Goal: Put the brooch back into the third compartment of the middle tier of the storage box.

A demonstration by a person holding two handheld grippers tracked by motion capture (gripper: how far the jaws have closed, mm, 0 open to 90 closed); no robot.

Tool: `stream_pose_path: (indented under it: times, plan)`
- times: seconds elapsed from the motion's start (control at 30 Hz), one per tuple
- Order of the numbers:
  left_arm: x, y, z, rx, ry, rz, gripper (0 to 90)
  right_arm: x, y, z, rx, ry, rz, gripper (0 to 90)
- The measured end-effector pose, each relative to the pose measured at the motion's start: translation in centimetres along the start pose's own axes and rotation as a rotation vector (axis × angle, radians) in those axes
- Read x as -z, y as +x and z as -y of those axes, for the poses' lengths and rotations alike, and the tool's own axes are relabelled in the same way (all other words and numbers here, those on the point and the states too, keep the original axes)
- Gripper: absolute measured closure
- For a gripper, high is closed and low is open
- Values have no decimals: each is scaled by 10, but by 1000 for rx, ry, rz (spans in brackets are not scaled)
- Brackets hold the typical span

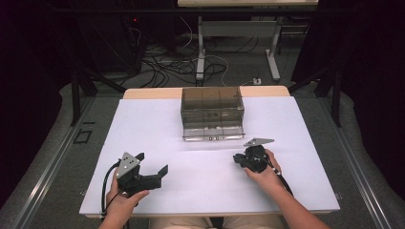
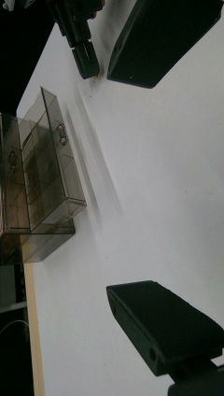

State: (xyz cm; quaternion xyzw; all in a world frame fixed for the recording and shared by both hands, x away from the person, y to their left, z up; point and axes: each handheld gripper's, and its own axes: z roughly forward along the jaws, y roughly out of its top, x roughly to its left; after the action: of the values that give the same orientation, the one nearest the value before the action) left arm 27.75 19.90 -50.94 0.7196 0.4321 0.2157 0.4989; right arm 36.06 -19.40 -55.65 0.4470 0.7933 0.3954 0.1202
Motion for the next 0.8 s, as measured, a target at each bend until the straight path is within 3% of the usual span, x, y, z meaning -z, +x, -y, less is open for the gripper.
stream_pose_path:
  times: [0.07,0.5,0.8]
  plan:
    - [0,0,0,0,0,0,8,1,0,-1,-36,8,-10,824]
    - [0,0,0,-2,-2,-4,8,8,6,-8,-51,12,-7,824]
    - [0,-1,0,5,-3,-2,8,17,13,-17,-37,0,0,824]
